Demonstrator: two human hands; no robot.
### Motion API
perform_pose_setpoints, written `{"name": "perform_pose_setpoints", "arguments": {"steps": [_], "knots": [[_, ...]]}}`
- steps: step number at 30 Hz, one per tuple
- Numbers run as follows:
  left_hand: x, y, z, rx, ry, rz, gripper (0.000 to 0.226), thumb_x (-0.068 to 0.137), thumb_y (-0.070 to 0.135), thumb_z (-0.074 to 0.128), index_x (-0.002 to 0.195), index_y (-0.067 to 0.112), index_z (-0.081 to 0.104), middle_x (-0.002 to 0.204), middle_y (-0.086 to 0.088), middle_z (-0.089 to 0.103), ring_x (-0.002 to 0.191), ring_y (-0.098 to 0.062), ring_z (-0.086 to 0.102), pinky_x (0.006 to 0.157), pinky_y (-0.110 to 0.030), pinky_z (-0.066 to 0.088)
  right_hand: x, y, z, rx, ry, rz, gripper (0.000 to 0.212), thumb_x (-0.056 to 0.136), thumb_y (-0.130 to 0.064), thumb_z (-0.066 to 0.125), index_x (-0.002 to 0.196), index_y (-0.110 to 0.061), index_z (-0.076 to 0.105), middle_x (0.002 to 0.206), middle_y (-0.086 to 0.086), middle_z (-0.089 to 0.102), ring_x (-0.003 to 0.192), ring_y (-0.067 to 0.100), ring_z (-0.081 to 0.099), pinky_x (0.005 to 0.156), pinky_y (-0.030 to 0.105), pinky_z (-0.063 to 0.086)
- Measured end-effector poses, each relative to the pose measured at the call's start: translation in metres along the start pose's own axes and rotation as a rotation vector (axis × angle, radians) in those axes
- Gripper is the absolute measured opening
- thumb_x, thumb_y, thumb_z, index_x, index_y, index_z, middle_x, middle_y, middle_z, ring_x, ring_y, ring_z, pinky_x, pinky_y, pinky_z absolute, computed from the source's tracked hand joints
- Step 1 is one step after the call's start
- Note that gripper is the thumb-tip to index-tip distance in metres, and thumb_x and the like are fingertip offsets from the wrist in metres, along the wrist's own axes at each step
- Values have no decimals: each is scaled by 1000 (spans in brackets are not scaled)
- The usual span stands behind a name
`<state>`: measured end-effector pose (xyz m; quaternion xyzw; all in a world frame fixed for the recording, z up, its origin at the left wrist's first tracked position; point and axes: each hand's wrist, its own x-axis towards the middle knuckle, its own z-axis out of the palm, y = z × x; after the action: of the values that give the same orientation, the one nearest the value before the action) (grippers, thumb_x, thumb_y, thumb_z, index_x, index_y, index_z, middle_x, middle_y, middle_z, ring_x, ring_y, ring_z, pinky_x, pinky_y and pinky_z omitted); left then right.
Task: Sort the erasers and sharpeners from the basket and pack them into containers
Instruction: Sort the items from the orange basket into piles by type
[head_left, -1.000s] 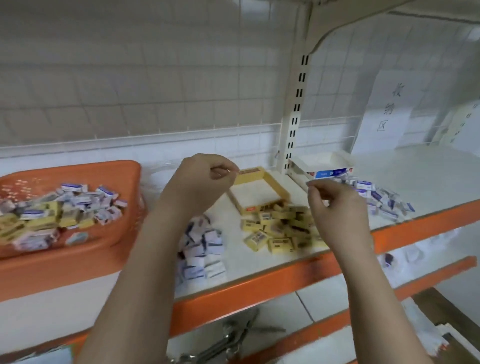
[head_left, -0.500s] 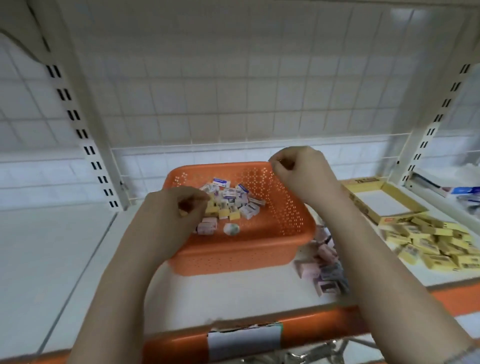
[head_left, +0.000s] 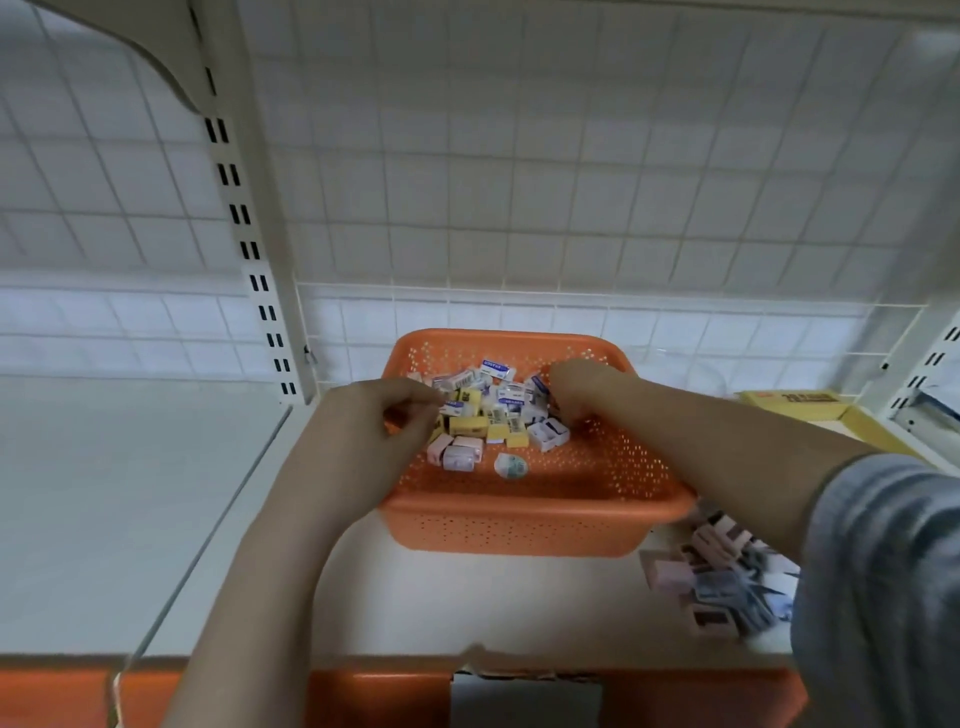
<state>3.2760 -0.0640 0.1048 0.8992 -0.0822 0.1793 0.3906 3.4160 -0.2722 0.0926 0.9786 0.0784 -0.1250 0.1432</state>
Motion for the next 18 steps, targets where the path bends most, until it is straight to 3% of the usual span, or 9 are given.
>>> {"name": "perform_pose_setpoints", "arguments": {"steps": [4,7,9,11,14,16,18], "knots": [[2,-7,5,21,19,2,16,87,18,60,89,28,72,74,25,63,83,13,55,64,0,38,2,1,-2,18,14,22,37,81,-16,68,115,-4,58,115,10,61,101,25,59,84,33,50],[8,-8,7,35,11,26,16,87,18,60,91,28,72,76,24,63,80,9,58,64,-1,39,-8,7,-14,128,201,33,16,86,-24,63,87,-11,54,89,4,59,79,21,53,68,30,45],[21,-7,9,74,-37,58,17,88,20,59,96,27,72,80,18,66,77,4,59,63,-3,40,-24,14,-23,274,327,41,31,90,-27,59,67,-10,47,67,3,49,64,18,48,63,29,42],[42,-5,14,147,-144,93,17,90,21,57,99,26,71,85,14,65,78,3,57,63,-5,40,-46,20,-30,416,443,32,32,90,-29,57,65,-8,55,64,6,54,62,20,52,65,31,48],[81,-7,31,334,-377,153,17,90,23,59,103,23,69,97,10,66,84,-3,58,76,-20,49,-83,26,-28,671,601,42,13,82,-22,65,84,-9,69,80,6,68,76,20,62,70,32,54],[99,-7,45,494,-534,218,20,88,28,62,106,22,68,107,7,66,89,-6,58,81,-25,49,-107,27,-19,845,680,48,4,79,-19,69,82,-16,68,78,-2,67,72,11,62,62,19,48],[109,-5,56,619,-643,266,29,85,33,65,111,19,65,109,6,65,93,-9,58,83,-25,47,-127,26,-8,1005,732,48,13,78,-17,72,73,-25,63,74,-8,65,67,3,59,55,7,40]]}}
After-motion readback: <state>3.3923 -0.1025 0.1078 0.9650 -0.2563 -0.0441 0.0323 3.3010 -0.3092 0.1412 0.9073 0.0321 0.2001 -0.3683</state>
